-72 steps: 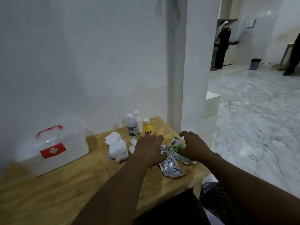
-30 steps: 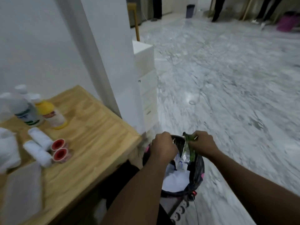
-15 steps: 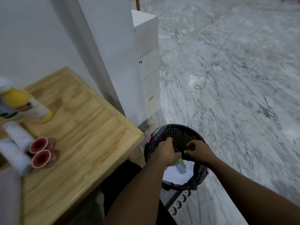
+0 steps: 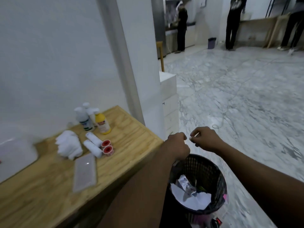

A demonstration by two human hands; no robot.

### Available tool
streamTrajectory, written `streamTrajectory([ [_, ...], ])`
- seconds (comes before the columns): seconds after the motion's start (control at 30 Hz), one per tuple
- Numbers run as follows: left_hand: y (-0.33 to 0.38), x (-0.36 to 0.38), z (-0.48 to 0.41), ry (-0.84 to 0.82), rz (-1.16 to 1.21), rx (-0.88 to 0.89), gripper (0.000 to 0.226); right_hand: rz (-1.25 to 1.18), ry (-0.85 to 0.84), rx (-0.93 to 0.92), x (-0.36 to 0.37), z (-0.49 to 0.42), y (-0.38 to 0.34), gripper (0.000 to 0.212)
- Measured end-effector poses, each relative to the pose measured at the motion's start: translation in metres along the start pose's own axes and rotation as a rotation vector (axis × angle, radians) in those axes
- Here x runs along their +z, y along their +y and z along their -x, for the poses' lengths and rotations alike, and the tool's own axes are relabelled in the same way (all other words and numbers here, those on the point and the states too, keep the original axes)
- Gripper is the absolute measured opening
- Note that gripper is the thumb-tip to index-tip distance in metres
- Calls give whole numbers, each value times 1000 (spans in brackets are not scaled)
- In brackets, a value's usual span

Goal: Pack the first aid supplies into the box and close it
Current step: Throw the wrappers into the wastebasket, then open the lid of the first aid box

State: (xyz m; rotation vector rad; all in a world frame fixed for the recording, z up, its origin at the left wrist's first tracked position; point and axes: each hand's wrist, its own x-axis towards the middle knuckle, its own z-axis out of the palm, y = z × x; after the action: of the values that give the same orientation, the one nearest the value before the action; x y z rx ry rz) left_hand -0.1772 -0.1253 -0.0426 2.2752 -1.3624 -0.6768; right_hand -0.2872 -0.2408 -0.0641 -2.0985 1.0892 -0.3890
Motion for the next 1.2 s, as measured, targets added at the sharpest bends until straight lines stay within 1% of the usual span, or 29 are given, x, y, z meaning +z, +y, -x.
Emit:
streamTrajectory([
  [0.13, -4, -64, 30, 154, -22, 14, 47, -16, 12, -144, -11, 6, -67, 9],
  [0.3, -50, -148, 83, 349, -42, -45, 43, -24, -42, -345, 13, 17, -171, 6],
  [0.4, -94, -191, 123, 460, -65, -124, 41, -27, -111, -476, 47, 30, -236, 7],
  [0.5, -146, -229, 169, 606, -87, -226, 40, -33, -188, -574, 91, 44, -294, 9],
  [0.57, -185, -249, 200, 689, -111, -312, 38, -46, -258, -619, 124, 54, -327, 11],
  [0.7, -266, -280, 253, 856, -253, -485, 39, -132, -433, -650, 192, 72, -377, 11],
  [0.8, -311, -295, 279, 876, -290, -604, 43, -210, -529, -577, 239, 84, -400, 15],
  [0.87, -334, -299, 289, 842, -267, -614, 44, -269, -601, -488, 267, 90, -409, 24],
  [0.93, -347, -299, 294, 822, -270, -591, 43, -352, -676, -365, 291, 96, -415, 34],
  [1.0, -352, -297, 295, 829, -344, -571, 43, -473, -728, -207, 309, 102, -422, 45],
  [1.03, -351, -296, 295, 845, -399, -562, 41, -538, -743, -121, 316, 105, -426, 47],
  [1.1, -346, -294, 295, 879, -469, -533, 36, -633, -768, 42, 327, 107, -433, 45],
  [1.2, -338, -286, 296, 936, -464, -451, 32, -724, -771, 213, 336, 103, -440, 45],
])
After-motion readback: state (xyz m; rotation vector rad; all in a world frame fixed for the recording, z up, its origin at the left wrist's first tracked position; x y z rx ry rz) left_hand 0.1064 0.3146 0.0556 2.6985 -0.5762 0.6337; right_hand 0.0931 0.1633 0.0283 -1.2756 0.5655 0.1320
